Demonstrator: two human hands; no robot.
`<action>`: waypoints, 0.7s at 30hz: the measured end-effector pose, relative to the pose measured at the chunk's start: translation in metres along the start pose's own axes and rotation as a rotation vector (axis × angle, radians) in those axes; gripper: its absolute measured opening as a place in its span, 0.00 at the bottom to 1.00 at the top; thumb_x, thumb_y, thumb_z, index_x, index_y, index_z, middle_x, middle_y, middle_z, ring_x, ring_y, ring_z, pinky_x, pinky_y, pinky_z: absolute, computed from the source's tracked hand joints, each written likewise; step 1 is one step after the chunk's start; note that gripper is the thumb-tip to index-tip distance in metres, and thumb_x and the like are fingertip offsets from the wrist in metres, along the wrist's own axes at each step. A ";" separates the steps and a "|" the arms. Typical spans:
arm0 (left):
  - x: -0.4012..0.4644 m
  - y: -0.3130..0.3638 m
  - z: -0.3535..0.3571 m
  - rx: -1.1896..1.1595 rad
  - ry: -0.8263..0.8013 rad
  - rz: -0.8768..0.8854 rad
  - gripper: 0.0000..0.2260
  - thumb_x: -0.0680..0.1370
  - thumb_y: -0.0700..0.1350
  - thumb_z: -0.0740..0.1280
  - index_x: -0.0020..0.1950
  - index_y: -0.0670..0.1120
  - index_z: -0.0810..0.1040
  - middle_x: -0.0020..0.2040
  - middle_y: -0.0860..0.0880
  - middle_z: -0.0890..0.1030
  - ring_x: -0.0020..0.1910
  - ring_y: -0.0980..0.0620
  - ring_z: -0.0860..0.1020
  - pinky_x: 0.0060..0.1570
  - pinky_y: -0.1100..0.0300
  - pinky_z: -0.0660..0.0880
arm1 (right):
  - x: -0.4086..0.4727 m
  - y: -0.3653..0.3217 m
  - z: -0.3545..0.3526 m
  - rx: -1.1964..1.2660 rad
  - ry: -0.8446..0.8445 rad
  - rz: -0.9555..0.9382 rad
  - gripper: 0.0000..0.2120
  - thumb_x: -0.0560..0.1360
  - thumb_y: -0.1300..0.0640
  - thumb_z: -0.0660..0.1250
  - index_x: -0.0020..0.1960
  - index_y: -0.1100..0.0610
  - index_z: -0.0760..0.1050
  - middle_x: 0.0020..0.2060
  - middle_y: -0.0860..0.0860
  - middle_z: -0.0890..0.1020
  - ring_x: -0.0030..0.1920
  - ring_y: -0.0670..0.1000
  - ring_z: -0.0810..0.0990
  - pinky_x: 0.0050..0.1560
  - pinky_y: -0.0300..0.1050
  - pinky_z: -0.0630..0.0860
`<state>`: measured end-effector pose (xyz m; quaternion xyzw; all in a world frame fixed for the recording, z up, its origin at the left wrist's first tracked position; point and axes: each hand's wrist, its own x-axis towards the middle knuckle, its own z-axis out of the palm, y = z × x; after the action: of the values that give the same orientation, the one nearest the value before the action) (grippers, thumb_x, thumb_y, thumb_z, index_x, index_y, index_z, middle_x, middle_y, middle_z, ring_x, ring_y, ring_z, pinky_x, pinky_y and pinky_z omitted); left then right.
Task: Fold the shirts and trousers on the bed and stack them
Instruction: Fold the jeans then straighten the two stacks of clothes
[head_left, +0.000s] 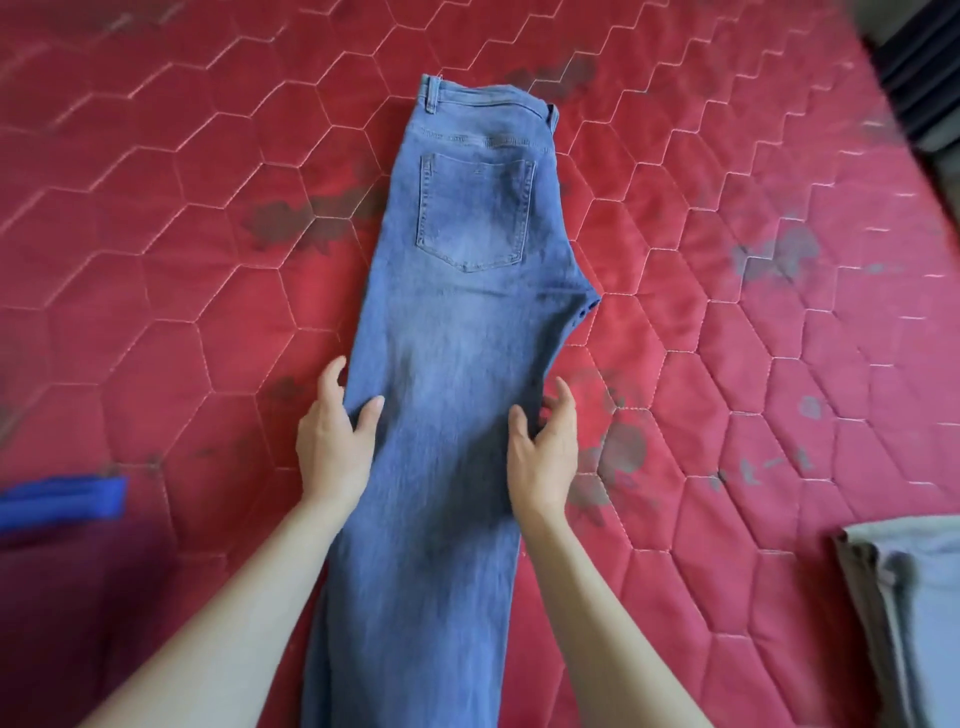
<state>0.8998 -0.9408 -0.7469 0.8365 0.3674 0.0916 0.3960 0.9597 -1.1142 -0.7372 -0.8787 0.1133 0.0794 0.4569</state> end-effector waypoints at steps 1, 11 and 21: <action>-0.012 -0.004 -0.006 -0.053 0.009 -0.031 0.21 0.78 0.44 0.68 0.71 0.46 0.68 0.57 0.40 0.79 0.55 0.38 0.76 0.56 0.49 0.68 | -0.006 0.001 -0.003 0.034 0.001 0.053 0.25 0.78 0.56 0.65 0.72 0.52 0.63 0.59 0.46 0.76 0.58 0.48 0.74 0.55 0.40 0.67; -0.068 -0.036 -0.047 -0.343 -0.174 -0.303 0.09 0.76 0.45 0.71 0.55 0.47 0.76 0.49 0.46 0.83 0.50 0.47 0.80 0.55 0.47 0.75 | -0.097 0.037 -0.027 0.201 -0.083 0.241 0.08 0.76 0.51 0.69 0.52 0.50 0.73 0.41 0.47 0.80 0.42 0.46 0.77 0.46 0.42 0.72; -0.079 -0.041 -0.065 -0.371 -0.553 -0.359 0.15 0.79 0.49 0.66 0.50 0.36 0.81 0.45 0.51 0.82 0.45 0.55 0.78 0.44 0.64 0.73 | -0.134 0.040 -0.025 0.209 -0.240 0.329 0.15 0.75 0.46 0.67 0.38 0.55 0.72 0.33 0.50 0.75 0.37 0.53 0.73 0.42 0.49 0.73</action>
<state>0.7927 -0.9394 -0.7221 0.6660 0.3646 -0.1436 0.6348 0.8208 -1.1399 -0.7212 -0.7805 0.2073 0.2448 0.5365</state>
